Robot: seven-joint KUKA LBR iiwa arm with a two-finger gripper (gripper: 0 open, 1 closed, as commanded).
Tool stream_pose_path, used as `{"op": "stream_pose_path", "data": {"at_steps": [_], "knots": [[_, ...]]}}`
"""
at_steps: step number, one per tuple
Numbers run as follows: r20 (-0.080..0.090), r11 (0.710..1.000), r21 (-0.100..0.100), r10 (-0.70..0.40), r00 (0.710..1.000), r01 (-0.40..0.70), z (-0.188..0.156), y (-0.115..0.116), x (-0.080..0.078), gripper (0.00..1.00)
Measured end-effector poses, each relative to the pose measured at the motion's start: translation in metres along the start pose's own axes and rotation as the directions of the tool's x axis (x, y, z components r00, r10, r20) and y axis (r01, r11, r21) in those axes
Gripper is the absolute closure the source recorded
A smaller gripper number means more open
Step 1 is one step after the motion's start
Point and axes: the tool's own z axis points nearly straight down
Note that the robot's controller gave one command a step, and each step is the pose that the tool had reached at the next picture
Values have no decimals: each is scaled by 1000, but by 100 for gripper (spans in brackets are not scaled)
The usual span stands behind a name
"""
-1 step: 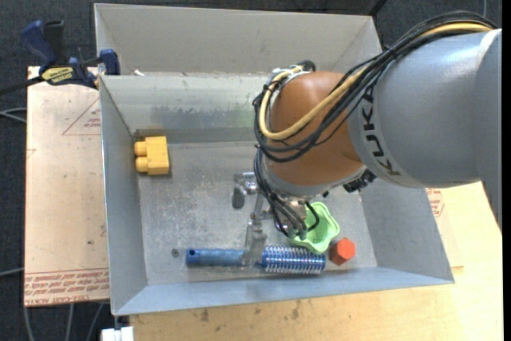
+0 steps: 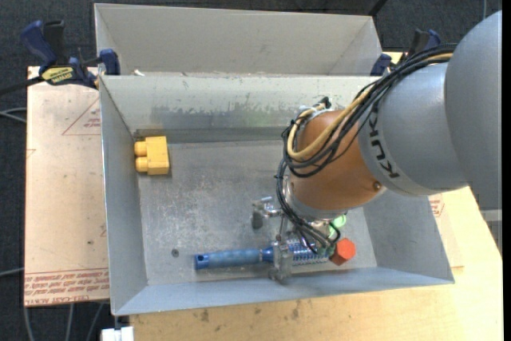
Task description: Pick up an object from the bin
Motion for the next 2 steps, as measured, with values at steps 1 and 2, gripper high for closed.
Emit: {"op": "stream_pose_path", "data": {"at_steps": [1, 2], "knots": [[4, 1000, -2, -3, 1000, 3, -2, 2, -1, 100], [15, 997, -3, 71, 997, -71, -171, 15, -11, 100]]}}
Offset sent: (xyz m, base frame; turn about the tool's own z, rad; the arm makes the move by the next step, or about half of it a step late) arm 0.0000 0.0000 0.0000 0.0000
